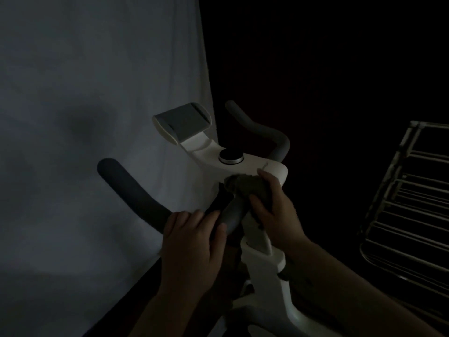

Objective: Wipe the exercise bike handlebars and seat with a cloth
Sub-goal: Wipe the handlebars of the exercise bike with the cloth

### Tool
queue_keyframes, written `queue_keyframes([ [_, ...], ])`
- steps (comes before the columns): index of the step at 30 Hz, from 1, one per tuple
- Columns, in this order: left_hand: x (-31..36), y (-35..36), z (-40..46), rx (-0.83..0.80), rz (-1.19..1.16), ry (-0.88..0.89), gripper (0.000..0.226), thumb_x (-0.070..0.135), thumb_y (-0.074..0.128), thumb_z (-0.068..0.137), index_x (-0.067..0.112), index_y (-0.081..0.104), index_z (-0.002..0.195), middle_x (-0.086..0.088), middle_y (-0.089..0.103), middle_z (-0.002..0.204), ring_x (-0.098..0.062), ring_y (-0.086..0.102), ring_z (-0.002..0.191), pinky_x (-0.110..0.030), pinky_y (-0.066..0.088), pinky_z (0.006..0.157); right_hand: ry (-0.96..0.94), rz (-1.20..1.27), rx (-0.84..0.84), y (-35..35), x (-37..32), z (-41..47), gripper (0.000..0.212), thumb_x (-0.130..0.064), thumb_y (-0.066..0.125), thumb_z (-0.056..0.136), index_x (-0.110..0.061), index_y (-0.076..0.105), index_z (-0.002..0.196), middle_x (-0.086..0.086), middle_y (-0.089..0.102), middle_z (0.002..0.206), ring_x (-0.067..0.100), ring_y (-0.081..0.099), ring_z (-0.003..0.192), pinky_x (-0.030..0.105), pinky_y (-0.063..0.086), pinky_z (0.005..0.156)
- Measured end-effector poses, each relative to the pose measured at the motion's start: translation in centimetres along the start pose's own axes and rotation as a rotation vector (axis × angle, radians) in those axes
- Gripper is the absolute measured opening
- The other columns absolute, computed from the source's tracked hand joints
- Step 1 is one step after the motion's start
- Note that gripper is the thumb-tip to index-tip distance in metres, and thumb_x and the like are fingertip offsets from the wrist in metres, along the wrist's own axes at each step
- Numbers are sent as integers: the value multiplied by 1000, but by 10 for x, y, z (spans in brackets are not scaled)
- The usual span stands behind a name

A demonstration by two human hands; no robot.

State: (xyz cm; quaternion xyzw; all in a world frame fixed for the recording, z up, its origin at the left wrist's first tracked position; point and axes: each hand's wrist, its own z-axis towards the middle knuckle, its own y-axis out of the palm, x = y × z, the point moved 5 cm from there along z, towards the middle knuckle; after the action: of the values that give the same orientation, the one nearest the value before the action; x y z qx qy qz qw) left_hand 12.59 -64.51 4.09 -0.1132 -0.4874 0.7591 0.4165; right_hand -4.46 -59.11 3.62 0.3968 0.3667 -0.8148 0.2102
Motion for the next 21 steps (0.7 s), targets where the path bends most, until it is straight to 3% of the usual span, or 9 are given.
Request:
queue_keyframes([
  [3,0,-2,-2,13,-8,-7,46,44,30,95,22,65,114,10,61,89,-12,51,86,-28,36,82,-57,76,56,18,-14,-19,34,-20,53,94,-39,44,122,-11,53,118,6,56,106,31,54,85],
  [6,2,-2,-1,22,-13,-2,45,44,30,95,22,65,114,9,61,90,-11,51,86,-27,33,82,-152,-92,-30,8,-11,-14,32,-29,52,94,-39,46,124,-14,53,119,5,55,105,31,52,86],
  [10,4,-3,-2,58,6,-2,41,41,34,94,21,66,110,8,62,88,-11,51,83,-25,31,80,-57,52,54,9,-15,-11,28,-24,53,95,-45,50,113,-14,58,114,5,58,104,32,54,86],
  [14,7,-5,-1,140,-58,-21,33,35,39,94,18,67,91,7,57,77,-12,49,74,-25,30,74,-305,-170,-206,15,-29,-13,31,-34,51,95,-35,51,125,-14,58,119,1,56,105,25,51,86],
  [18,7,-2,-2,188,-62,-25,34,30,40,93,15,69,97,4,62,79,-12,48,75,-24,30,76,-144,-189,-222,3,-20,19,31,-39,55,92,-30,56,122,-11,59,114,8,56,103,30,51,87],
  [21,6,0,-2,204,-63,-62,33,31,38,94,15,66,88,3,60,76,-13,47,72,-23,28,77,-226,-302,-568,19,-36,30,27,-39,53,93,-28,59,116,-11,60,108,6,54,96,19,42,81],
])
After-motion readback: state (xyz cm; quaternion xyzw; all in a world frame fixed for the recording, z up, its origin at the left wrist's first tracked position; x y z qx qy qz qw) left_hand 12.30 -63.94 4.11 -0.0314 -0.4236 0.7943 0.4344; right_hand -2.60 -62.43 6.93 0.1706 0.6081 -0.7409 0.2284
